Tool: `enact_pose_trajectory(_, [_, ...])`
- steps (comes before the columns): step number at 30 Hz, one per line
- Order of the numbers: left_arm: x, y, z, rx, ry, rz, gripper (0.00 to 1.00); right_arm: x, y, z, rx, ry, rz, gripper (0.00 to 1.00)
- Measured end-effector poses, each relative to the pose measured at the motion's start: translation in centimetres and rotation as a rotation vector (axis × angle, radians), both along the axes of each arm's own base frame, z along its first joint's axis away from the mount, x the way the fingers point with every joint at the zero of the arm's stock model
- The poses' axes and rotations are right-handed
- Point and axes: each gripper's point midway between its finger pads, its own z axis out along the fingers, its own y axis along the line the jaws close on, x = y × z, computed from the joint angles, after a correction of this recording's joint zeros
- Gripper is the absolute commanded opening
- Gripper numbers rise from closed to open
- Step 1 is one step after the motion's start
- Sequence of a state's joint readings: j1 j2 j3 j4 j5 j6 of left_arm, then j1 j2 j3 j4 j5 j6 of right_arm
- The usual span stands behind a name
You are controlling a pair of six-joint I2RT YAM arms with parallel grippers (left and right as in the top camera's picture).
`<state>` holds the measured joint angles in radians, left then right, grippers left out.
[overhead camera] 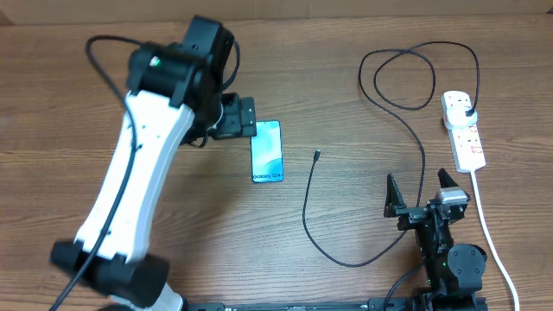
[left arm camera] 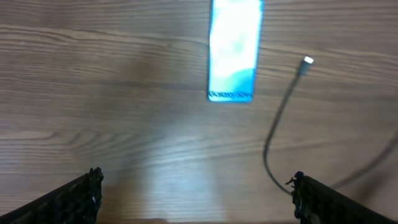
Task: Plug charger to phone and switch on socket
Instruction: 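Move the left gripper over the phone, fingers open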
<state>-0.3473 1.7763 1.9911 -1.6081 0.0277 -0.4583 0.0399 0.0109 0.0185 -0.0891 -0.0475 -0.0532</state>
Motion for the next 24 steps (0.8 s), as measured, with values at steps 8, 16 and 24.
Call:
enact_pose_trajectory(8, [3.0,-3.9,-5.0,-0.119,0.107,-0.014,1.0,0.0,0.0,0.0,0.0,0.001,0.0,1.0])
enact_pose_trajectory(16, [3.8,-6.0,-10.3,-0.055,0.199,-0.055,1.0,0.0,0.0,0.0,0.0,0.001,0.0,1.0])
enact_pose_trajectory(24, [5.7,-7.1,-15.8,0.037,0.208,-0.084,1.0,0.0,0.0,0.0,0.0,0.0,0.0,1.0])
